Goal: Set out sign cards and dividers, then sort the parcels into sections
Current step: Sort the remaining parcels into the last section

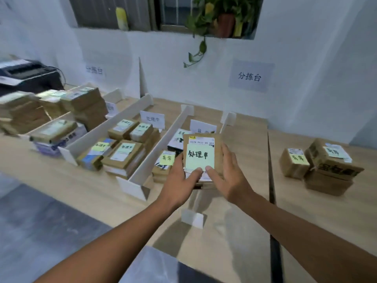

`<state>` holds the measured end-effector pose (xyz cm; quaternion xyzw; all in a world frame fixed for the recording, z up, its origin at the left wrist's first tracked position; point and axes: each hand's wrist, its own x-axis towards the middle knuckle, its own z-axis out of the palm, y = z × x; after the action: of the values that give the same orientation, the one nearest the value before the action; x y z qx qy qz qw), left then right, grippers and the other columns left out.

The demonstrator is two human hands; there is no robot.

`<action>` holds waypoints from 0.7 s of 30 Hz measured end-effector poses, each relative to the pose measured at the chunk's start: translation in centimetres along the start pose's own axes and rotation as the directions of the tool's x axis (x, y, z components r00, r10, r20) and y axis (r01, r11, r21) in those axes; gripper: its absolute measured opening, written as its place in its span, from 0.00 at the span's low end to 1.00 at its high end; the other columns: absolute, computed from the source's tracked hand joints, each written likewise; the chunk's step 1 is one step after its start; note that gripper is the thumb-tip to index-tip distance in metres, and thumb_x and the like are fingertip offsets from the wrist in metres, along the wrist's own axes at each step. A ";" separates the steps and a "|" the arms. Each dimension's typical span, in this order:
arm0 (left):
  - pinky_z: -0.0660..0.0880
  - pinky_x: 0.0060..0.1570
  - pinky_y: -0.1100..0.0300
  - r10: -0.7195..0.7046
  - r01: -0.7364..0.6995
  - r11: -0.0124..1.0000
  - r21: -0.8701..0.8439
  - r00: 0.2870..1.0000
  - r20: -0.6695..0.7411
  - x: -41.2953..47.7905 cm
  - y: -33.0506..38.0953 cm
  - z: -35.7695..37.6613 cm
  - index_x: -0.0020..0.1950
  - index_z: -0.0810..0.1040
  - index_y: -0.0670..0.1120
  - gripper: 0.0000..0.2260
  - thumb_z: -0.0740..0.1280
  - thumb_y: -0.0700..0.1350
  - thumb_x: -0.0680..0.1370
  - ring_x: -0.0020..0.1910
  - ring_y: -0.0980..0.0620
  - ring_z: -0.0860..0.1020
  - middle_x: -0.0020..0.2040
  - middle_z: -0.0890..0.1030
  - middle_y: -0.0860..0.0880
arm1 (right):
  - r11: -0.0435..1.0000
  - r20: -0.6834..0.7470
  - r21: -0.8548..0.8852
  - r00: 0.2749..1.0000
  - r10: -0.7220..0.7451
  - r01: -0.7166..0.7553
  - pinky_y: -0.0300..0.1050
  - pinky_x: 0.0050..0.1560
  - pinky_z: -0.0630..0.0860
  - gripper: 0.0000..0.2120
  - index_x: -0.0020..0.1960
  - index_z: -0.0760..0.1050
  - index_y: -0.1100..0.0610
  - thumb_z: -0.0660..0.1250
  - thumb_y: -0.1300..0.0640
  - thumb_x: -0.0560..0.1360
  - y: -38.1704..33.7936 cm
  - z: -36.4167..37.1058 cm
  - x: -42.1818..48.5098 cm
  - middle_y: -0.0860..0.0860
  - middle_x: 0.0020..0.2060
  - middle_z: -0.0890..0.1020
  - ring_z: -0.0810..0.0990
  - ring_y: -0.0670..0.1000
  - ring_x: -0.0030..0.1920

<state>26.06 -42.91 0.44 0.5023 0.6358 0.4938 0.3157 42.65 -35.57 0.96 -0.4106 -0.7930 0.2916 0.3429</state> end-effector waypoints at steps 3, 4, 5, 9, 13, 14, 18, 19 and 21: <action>0.74 0.56 0.55 -0.038 0.040 0.998 0.040 0.998 -0.047 0.3 -2.1 -7.4 0.68 0.64 0.66 0.21 0.65 0.59 0.76 0.60 0.61 0.79 0.65 0.78 0.62 | 0.997 0.038 0.073 0.999 -0.008 0.005 0.45 0.76 0.60 0.39 0.83 0.48 0.52 0.67 0.49 0.81 -3.7 6.7 2.0 0.52 0.78 0.61 0.62 0.49 0.78; 0.74 0.56 0.54 -0.049 0.052 0.998 0.039 0.997 -0.060 0.8 -2.9 -9.6 0.68 0.64 0.66 0.21 0.65 0.58 0.76 0.59 0.62 0.79 0.64 0.78 0.63 | 0.996 0.043 0.083 0.999 -0.009 0.006 0.40 0.76 0.56 0.39 0.83 0.48 0.53 0.67 0.49 0.81 -4.6 8.8 2.8 0.52 0.79 0.59 0.58 0.46 0.79; 0.75 0.57 0.54 -0.061 0.064 0.997 0.037 0.995 -0.075 1.3 -3.8 -11.6 0.68 0.65 0.65 0.20 0.65 0.57 0.77 0.59 0.62 0.79 0.63 0.79 0.64 | 0.996 0.050 0.091 0.999 -0.019 0.014 0.37 0.75 0.53 0.39 0.83 0.48 0.54 0.67 0.50 0.81 -5.3 10.9 3.8 0.52 0.79 0.58 0.56 0.45 0.79; 0.77 0.58 0.56 -0.091 0.099 0.994 0.048 0.986 -0.141 4.8 -8.1 -18.2 0.65 0.67 0.67 0.18 0.67 0.54 0.78 0.59 0.62 0.79 0.62 0.79 0.63 | 0.988 0.123 0.153 0.992 -0.038 0.019 0.37 0.69 0.62 0.39 0.82 0.50 0.51 0.68 0.50 0.79 -6.6 18.8 9.1 0.48 0.72 0.65 0.65 0.47 0.73; 0.76 0.59 0.59 -0.135 0.144 0.989 0.045 0.978 -0.161 10.2 -12.5 -23.7 0.68 0.67 0.65 0.18 0.66 0.57 0.79 0.58 0.66 0.79 0.62 0.80 0.66 | 0.986 0.151 0.169 0.988 -0.029 0.003 0.41 0.61 0.66 0.40 0.80 0.48 0.37 0.64 0.44 0.74 -6.6 26.4 15.7 0.47 0.66 0.68 0.67 0.40 0.64; 0.76 0.59 0.58 -0.153 0.163 0.986 0.043 0.974 -0.166 11.7 -13.5 -25.0 0.68 0.68 0.65 0.17 0.65 0.57 0.80 0.58 0.66 0.79 0.61 0.81 0.66 | 0.985 0.172 0.171 0.985 -0.023 -0.007 0.44 0.61 0.67 0.40 0.80 0.47 0.36 0.63 0.44 0.74 -6.5 28.2 17.3 0.48 0.65 0.69 0.66 0.41 0.64; 0.75 0.54 0.65 -0.220 0.235 0.968 0.089 0.964 -0.152 17.5 -15.9 -29.3 0.58 0.66 0.77 0.16 0.66 0.55 0.81 0.55 0.69 0.79 0.57 0.80 0.71 | 0.994 0.220 0.105 0.975 0.010 -0.034 0.45 0.61 0.66 0.38 0.79 0.44 0.35 0.59 0.37 0.75 -6.1 33.5 22.7 0.48 0.71 0.64 0.66 0.44 0.65; 0.75 0.51 0.68 -0.230 0.244 0.965 0.094 0.963 -0.140 18.9 -16.5 -30.1 0.57 0.66 0.78 0.17 0.66 0.55 0.81 0.54 0.69 0.79 0.57 0.80 0.71 | 0.993 0.229 0.106 0.973 0.029 -0.055 0.44 0.61 0.66 0.38 0.79 0.43 0.34 0.59 0.36 0.75 -5.9 34.5 23.8 0.49 0.72 0.63 0.67 0.46 0.66; 0.73 0.43 0.73 -0.255 0.266 0.960 0.085 0.960 -0.117 21.6 -17.8 -31.4 0.59 0.67 0.74 0.15 0.66 0.54 0.81 0.51 0.68 0.80 0.56 0.81 0.70 | 0.987 0.235 0.124 0.970 0.067 -0.098 0.43 0.60 0.66 0.37 0.79 0.42 0.32 0.60 0.36 0.77 -5.4 36.0 25.7 0.47 0.72 0.61 0.69 0.46 0.66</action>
<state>-14.33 -32.28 -4.54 0.4027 0.7361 0.4410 0.3187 1.01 -22.89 -8.58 -0.3829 -0.7879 0.4040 0.2633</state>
